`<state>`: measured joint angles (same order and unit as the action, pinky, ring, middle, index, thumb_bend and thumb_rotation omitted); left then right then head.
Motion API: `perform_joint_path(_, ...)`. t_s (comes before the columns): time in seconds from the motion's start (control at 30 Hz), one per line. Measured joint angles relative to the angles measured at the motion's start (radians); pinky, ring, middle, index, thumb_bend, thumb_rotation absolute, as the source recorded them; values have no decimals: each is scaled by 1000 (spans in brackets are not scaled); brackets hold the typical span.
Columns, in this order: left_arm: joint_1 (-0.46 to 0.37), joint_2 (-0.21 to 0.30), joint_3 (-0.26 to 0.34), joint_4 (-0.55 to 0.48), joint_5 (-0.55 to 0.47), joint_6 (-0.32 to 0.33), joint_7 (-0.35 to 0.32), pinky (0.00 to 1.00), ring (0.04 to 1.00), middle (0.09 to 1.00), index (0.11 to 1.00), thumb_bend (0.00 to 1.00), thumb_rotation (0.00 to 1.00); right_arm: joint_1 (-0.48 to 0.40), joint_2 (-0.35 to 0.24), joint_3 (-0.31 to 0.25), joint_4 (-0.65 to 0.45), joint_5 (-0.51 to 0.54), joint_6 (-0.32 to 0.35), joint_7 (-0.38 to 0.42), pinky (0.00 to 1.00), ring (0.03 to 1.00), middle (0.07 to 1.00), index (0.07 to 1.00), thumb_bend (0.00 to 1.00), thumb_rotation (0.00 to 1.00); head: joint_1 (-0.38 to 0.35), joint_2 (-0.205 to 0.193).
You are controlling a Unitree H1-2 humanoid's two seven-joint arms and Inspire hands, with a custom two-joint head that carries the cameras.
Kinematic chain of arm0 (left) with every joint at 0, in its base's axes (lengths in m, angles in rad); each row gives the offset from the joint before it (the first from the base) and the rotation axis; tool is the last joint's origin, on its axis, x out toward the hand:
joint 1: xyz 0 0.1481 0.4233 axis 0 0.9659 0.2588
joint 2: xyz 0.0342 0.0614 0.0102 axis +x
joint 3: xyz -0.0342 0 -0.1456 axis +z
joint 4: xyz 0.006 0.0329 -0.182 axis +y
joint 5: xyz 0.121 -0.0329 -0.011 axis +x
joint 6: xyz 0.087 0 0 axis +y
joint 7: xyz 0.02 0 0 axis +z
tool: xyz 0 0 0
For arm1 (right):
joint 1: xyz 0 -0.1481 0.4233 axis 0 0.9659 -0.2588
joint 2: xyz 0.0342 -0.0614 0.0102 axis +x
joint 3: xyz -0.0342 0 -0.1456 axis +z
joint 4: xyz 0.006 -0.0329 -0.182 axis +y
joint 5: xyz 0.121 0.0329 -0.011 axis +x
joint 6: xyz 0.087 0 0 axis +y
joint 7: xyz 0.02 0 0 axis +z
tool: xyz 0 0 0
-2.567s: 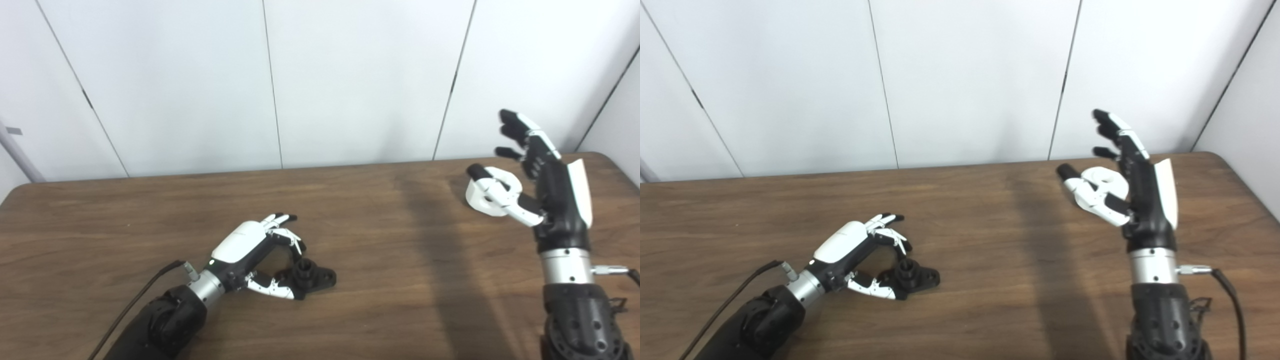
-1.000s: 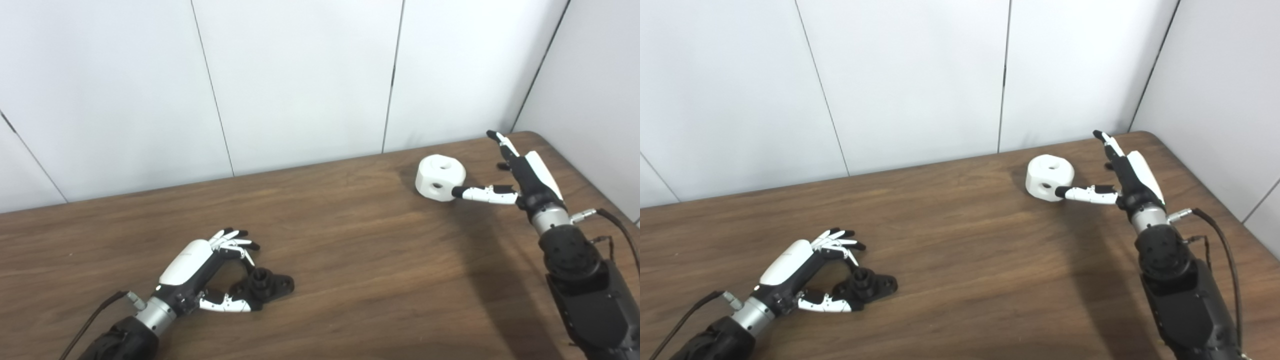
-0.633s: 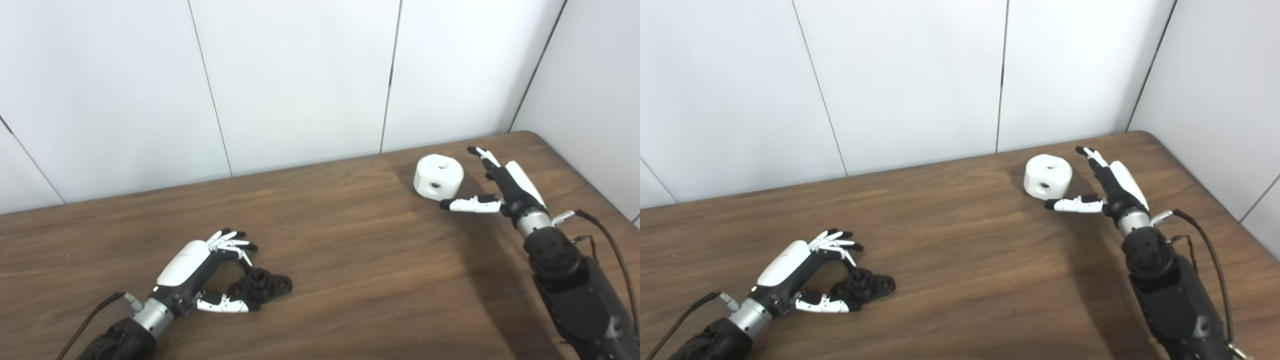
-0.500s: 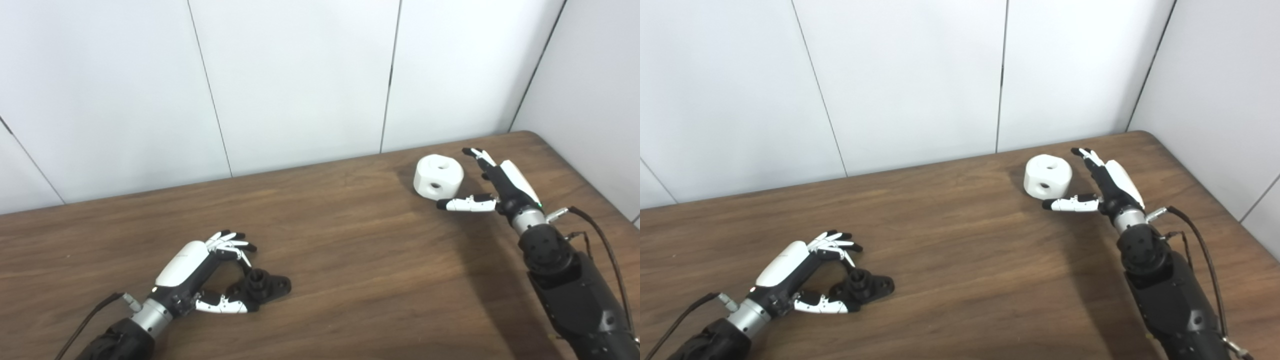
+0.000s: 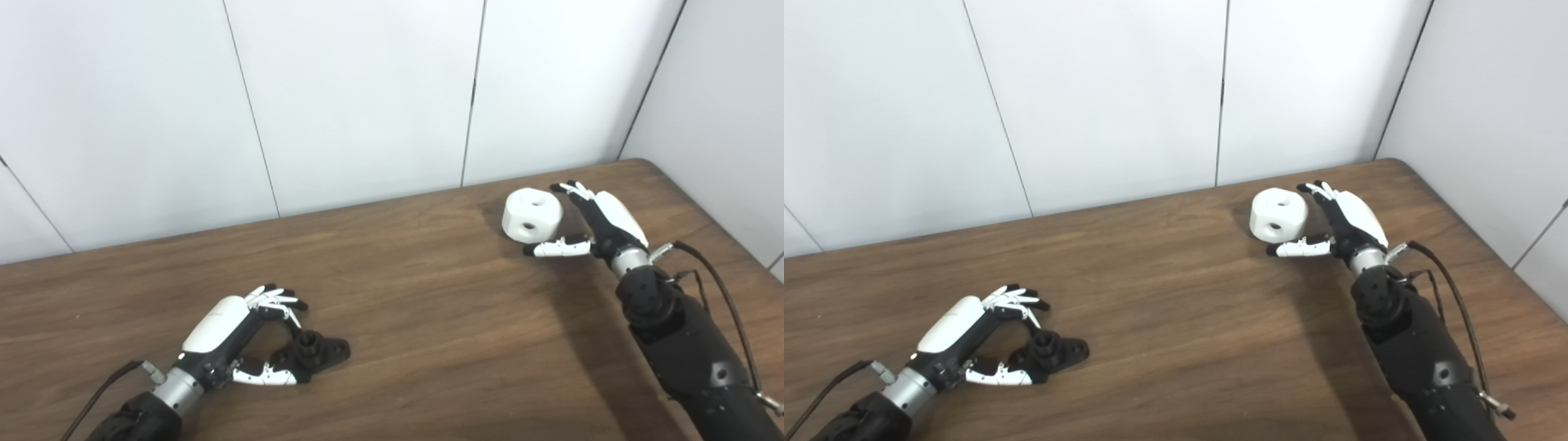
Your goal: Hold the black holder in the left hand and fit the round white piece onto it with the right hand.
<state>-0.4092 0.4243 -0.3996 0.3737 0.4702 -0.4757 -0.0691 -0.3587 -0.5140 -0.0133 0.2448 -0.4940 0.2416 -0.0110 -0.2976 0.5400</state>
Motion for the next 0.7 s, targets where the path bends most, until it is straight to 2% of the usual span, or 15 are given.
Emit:
perform_joint_path(0.17, 1, 3, 3, -4, -6, 1, -11, 949, 891, 784, 480, 522, 47, -6, 0, 0, 14, -2, -1, -9, 1000, 1000, 989, 875, 959, 415, -5, -3)
perform_joint_path(0.47, 3, 4, 9, -4, -7, 0, -16, 962, 894, 787, 481, 522, 47, -30, 1, -2, 60, -5, -49, -96, 1000, 1000, 973, 865, 918, 402, -20, -11)
perform_joint_path(0.7, 10, 5, 19, -7, -6, 0, -21, 957, 893, 784, 481, 522, 47, -36, 1, 1, 81, -6, -51, -108, 1000, 1000, 979, 868, 927, 399, -23, -18)
